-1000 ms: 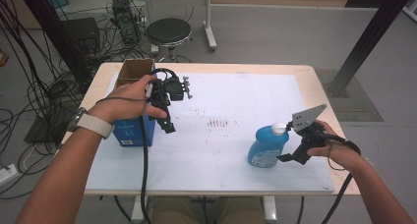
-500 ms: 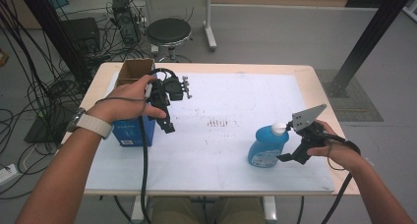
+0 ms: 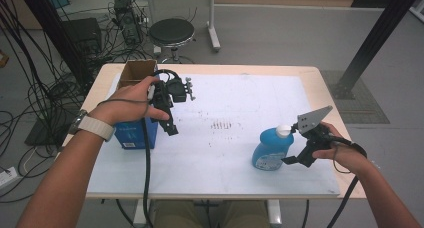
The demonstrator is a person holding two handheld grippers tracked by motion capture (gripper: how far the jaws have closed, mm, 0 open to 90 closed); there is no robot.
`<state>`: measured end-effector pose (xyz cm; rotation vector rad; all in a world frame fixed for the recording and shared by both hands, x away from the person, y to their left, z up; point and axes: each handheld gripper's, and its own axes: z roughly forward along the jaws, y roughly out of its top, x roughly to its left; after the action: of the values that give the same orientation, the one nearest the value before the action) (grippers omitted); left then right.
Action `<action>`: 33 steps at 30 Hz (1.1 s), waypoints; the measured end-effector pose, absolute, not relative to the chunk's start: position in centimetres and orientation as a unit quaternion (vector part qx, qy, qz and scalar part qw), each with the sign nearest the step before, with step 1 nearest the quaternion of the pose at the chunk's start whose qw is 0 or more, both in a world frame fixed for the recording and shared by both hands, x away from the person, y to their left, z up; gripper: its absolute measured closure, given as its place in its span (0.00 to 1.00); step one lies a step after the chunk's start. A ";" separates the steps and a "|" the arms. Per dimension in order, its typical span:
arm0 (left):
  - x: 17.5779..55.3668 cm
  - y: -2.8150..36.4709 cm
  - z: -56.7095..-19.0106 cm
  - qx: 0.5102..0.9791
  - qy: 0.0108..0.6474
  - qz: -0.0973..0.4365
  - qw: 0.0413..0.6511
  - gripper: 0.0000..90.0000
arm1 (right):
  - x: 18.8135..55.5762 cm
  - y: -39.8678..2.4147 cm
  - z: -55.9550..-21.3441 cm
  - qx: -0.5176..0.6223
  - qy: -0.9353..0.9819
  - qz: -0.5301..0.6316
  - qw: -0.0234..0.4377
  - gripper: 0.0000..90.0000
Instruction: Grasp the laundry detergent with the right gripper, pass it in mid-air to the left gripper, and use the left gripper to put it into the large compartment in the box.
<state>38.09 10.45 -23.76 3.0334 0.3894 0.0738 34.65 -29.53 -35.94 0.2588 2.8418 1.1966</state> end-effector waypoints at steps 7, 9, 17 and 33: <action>38.1 10.5 -23.8 0.991 0.128 0.024 0.042 0.10 | 34.7 -29.5 -36.0 0.084 0.918 0.386 0.023 0.05; 38.1 10.5 -23.8 0.991 0.127 0.024 0.041 0.10 | 34.7 -29.5 -36.1 0.085 0.918 0.386 0.022 0.05; 38.2 10.5 -23.8 0.991 0.128 0.024 0.041 0.10 | 34.7 -29.6 -36.0 0.086 0.918 0.387 0.023 0.05; 38.3 10.7 -23.8 0.991 0.127 0.025 0.041 0.10 | 34.7 -29.5 -36.2 0.087 0.917 0.388 0.023 0.05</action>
<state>38.28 10.69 -23.80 3.0339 0.3894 0.0758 34.73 -29.54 -36.23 0.2687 2.8401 1.2027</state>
